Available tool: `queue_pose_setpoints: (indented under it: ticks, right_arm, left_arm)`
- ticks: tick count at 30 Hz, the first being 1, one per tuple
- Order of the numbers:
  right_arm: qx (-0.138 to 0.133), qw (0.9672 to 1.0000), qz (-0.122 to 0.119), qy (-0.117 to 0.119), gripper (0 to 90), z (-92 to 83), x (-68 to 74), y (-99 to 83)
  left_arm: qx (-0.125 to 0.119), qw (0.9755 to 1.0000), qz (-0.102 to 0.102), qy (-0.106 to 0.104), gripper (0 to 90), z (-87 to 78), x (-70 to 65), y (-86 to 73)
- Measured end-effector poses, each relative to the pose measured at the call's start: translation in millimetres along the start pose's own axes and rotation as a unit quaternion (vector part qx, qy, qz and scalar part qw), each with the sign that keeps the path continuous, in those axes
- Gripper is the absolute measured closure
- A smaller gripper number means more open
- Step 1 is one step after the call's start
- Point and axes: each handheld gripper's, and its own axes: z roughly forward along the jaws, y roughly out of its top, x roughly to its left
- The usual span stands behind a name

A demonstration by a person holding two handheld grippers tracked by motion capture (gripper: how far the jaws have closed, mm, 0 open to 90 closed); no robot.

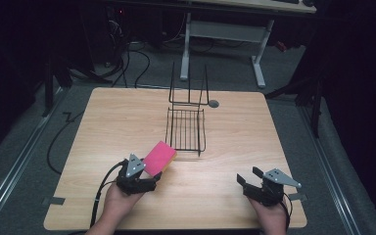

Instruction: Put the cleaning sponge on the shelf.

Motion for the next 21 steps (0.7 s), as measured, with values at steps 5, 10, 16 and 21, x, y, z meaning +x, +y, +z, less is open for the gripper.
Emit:
queue_pose_setpoints:
  ticks: [5, 10, 16, 21]
  right_arm:
    - [0.002, 1.0000, -0.001, 0.004, 28.0, 1.5, 0.6, 0.4]
    - [0.001, 1.0000, 0.000, 0.006, 28.1, 1.8, 0.8, 0.8]
    - [-0.001, 1.0000, -0.001, 0.007, 28.2, 1.2, -0.3, 0.6]
    - [-0.002, 1.0000, 0.000, 0.008, 28.3, 0.5, -1.2, 0.6]
  left_arm:
    - [0.000, 1.0000, -0.006, 0.001, 23.2, 12.6, -1.0, 17.3]
    - [0.000, 0.9999, -0.013, 0.002, 23.2, 30.7, -1.0, 36.5]
    - [0.004, 0.9999, -0.005, 0.009, 23.2, 52.0, -3.7, 56.3]
    - [0.007, 0.9998, -0.001, 0.016, 23.2, 68.5, -3.5, 70.2]
